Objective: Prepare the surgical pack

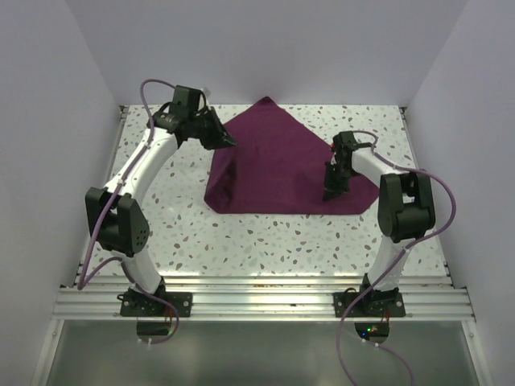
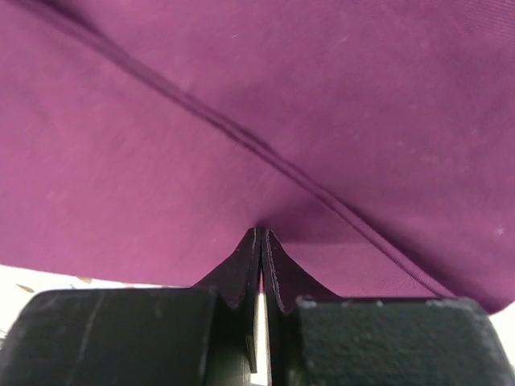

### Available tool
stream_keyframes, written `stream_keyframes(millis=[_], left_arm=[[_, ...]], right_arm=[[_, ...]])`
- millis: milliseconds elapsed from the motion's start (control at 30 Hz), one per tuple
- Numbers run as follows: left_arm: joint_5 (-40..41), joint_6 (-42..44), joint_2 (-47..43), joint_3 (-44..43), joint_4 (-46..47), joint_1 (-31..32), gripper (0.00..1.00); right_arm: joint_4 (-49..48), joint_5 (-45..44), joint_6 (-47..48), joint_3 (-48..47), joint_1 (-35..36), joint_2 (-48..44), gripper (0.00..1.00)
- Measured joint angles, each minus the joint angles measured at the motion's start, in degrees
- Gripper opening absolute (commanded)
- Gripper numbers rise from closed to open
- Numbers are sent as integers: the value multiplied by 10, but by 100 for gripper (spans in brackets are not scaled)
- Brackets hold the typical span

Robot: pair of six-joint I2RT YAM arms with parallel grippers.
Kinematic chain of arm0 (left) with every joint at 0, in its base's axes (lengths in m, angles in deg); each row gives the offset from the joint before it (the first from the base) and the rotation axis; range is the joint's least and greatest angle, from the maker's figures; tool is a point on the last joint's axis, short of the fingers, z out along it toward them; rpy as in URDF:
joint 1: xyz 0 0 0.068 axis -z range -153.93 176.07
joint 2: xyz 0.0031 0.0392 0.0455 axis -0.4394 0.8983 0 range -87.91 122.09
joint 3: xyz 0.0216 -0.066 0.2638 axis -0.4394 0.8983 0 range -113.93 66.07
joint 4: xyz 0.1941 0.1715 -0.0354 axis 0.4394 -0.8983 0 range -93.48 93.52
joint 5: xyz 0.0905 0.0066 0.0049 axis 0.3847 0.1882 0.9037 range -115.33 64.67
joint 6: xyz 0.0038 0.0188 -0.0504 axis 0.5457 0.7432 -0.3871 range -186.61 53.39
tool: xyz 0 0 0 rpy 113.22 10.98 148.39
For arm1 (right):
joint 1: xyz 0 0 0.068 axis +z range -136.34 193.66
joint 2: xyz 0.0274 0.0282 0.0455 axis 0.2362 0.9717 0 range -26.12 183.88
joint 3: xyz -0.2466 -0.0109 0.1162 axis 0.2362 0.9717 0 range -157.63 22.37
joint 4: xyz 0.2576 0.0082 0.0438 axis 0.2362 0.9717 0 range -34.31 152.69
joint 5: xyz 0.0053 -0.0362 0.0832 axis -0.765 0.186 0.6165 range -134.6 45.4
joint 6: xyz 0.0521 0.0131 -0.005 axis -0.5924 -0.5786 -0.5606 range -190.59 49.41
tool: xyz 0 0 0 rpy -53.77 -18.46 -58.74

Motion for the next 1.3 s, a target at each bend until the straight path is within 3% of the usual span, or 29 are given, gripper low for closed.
stream_keyframes(millis=[500,833,1300], left_arm=[[-8,-47,178,-126,21,133,0],[-20,-53,243,-173,25,155,0],[-38,-65,299,-176,43,162,0]], right_arm=[[2,28,0,-24,-12,51,2],[5,33,0,-28,-13,55,3],[5,39,0,-28,-14,56,3]])
